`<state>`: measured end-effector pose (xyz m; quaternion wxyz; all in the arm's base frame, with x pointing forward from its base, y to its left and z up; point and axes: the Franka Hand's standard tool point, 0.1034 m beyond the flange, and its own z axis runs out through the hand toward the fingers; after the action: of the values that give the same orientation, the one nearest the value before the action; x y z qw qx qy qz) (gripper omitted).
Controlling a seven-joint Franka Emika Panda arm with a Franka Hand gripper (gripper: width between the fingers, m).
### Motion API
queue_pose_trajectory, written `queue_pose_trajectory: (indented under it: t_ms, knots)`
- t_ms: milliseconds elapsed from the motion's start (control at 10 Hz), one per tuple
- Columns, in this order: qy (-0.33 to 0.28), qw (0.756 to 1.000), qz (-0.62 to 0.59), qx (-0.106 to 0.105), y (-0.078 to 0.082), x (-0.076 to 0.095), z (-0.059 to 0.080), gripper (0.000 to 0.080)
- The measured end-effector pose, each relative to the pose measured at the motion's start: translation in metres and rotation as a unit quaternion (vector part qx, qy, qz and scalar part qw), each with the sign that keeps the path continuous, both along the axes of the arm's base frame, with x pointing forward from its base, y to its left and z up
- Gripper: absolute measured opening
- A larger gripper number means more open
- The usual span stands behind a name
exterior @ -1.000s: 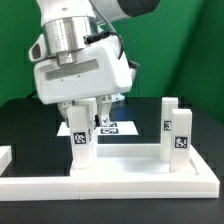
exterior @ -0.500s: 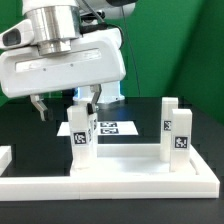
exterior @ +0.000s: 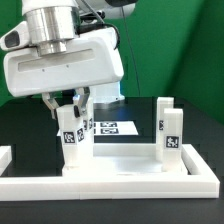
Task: Assemble desk
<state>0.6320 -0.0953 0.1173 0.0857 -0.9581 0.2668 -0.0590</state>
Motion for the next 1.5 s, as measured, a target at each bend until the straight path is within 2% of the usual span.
queue_pose_trajectory:
  t_ms: [200,300,400,600,800,1000,1100,1200,1300,1400,1500]
  knots:
    - [0.025,0.993,-0.118,0.013,0.005,0.007,-0.001,0.0289]
    - [0.043,0.986,-0.163,0.02,0.009,0.019,-0.002,0.0289]
    - [0.057,0.969,-0.238,0.028,0.012,0.019,-0.004,0.0289]
    - [0.09,0.924,-0.368,0.049,0.016,0.02,-0.004,0.0291]
    - [0.111,0.844,-0.52,0.069,0.023,0.02,-0.004,0.0291]
    - [0.116,0.82,-0.556,0.072,0.03,0.02,-0.004,0.0291]
    - [0.116,0.823,-0.552,0.071,0.03,0.02,-0.004,0.0345]
    - [0.114,0.832,-0.538,0.07,0.03,0.02,-0.005,0.048]
    - [0.113,0.839,-0.527,0.066,0.03,0.019,-0.005,0.048]
    - [0.101,0.897,-0.428,0.04,0.031,0.017,-0.006,0.0611]
    - [0.085,0.939,-0.333,0.022,0.04,0.015,-0.004,0.0638]
